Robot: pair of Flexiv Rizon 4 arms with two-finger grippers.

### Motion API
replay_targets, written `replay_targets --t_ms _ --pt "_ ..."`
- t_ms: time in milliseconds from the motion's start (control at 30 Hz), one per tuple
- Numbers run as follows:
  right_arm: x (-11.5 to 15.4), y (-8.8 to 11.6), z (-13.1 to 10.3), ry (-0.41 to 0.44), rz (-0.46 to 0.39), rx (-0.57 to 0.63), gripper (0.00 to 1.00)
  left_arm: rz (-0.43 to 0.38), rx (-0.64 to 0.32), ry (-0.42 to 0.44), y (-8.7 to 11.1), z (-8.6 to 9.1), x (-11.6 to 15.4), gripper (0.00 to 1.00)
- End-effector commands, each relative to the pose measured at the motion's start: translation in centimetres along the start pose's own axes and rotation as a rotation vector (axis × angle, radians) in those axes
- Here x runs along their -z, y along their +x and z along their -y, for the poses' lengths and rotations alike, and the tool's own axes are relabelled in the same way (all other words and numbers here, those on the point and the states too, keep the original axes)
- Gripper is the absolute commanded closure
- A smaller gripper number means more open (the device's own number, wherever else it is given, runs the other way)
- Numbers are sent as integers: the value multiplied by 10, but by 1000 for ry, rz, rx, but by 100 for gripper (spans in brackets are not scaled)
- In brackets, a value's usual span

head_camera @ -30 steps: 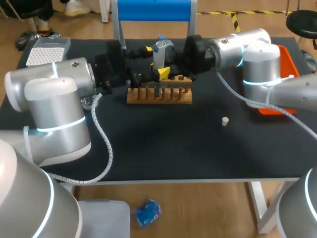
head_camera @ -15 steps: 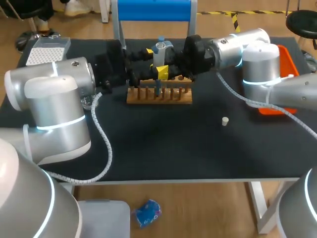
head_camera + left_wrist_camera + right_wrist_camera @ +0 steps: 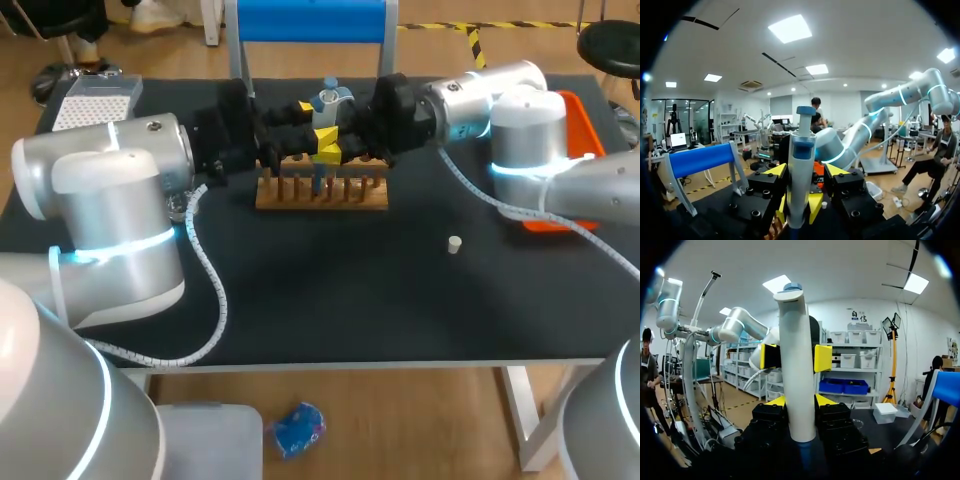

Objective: Invert the test tube, pick up the pipette, mount the tip to pipette, aspirate from beaker and dispense into the tube, eject the tip, return the pipette, and cap with the stopper.

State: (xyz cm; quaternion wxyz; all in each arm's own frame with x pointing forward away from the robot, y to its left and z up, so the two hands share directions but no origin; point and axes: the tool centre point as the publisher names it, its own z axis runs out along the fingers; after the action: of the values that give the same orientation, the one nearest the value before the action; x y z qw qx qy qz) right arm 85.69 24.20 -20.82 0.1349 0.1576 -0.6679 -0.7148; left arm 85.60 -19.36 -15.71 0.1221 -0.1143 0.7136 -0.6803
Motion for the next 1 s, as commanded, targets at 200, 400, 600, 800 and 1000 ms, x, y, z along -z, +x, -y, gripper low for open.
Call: replay_targets --t_ms 200,400,600,800,1000 --pt "0 -5 -3 5 0 -10 100 8 -6 -16 5 -4 0 58" --pt "0 -5 -4 6 -2 -10 100 13 -4 -7 4 -5 -2 64" --pt "-1 -5 -4 4 -5 -9 100 17 2 7 3 -6 -4 66" --pt "0 -5 -5 6 -4 -9 100 19 0 1 2 -7 -1 73" --pt "0 -4 -4 6 -1 -12 100 20 0 -11 3 -9 1 100"
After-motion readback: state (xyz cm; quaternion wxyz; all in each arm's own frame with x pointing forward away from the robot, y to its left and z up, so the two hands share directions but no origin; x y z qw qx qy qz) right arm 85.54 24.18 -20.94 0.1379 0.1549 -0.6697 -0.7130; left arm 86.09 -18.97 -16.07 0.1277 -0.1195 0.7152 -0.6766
